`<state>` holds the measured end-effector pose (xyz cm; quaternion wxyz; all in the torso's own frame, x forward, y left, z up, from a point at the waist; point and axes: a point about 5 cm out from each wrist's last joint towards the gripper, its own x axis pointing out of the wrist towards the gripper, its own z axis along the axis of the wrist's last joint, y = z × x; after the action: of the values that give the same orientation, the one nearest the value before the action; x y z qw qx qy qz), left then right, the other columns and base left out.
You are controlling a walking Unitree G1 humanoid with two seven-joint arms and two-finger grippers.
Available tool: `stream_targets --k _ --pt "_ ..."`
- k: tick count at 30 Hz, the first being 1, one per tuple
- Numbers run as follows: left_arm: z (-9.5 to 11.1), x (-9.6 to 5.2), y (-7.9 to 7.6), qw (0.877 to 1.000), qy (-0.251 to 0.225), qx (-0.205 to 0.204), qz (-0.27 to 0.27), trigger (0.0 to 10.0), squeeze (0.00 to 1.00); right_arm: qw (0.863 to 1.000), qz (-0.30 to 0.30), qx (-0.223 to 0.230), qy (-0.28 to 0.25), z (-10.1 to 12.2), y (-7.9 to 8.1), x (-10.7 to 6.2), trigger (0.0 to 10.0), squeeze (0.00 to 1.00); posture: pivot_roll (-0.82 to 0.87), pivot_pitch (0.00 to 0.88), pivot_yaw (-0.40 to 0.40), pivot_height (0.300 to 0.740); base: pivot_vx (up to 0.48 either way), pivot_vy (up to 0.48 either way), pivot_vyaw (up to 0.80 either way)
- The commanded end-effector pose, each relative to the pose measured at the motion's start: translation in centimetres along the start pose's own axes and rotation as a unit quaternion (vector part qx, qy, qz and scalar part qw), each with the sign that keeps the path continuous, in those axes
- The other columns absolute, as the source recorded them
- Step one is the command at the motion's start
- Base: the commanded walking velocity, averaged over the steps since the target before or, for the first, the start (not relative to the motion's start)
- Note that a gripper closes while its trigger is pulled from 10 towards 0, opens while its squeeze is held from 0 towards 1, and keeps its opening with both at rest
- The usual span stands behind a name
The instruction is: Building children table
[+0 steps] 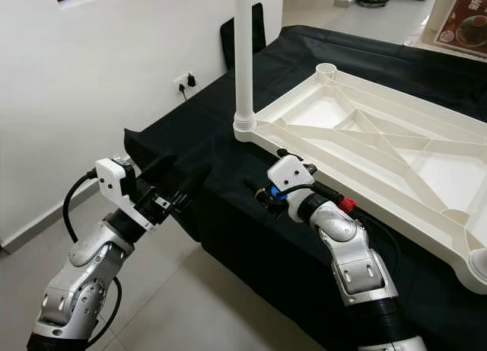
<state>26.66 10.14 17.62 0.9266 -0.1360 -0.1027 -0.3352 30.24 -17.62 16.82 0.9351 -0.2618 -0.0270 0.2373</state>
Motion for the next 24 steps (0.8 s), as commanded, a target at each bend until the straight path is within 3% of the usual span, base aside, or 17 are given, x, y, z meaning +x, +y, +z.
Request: stream_targets --k 1,24 --pt "0.07 -0.05 0.2 1.0 -0.002 0.009 0.0 10.0 0.0 1.0 0.013 0.001 -0.002 -0.13 0.62 0.23 10.0 0.0 -0.09 0.047 0.012 0.74 0.0 0.0 0.0" --pt "0.02 0.2 0.07 1.0 -0.003 0.005 0.001 10.0 0.0 1.0 0.018 0.004 0.0 -0.23 0.61 -0.12 10.0 0.0 -0.1 0.049 0.024 0.74 0.0 0.0 0.0"
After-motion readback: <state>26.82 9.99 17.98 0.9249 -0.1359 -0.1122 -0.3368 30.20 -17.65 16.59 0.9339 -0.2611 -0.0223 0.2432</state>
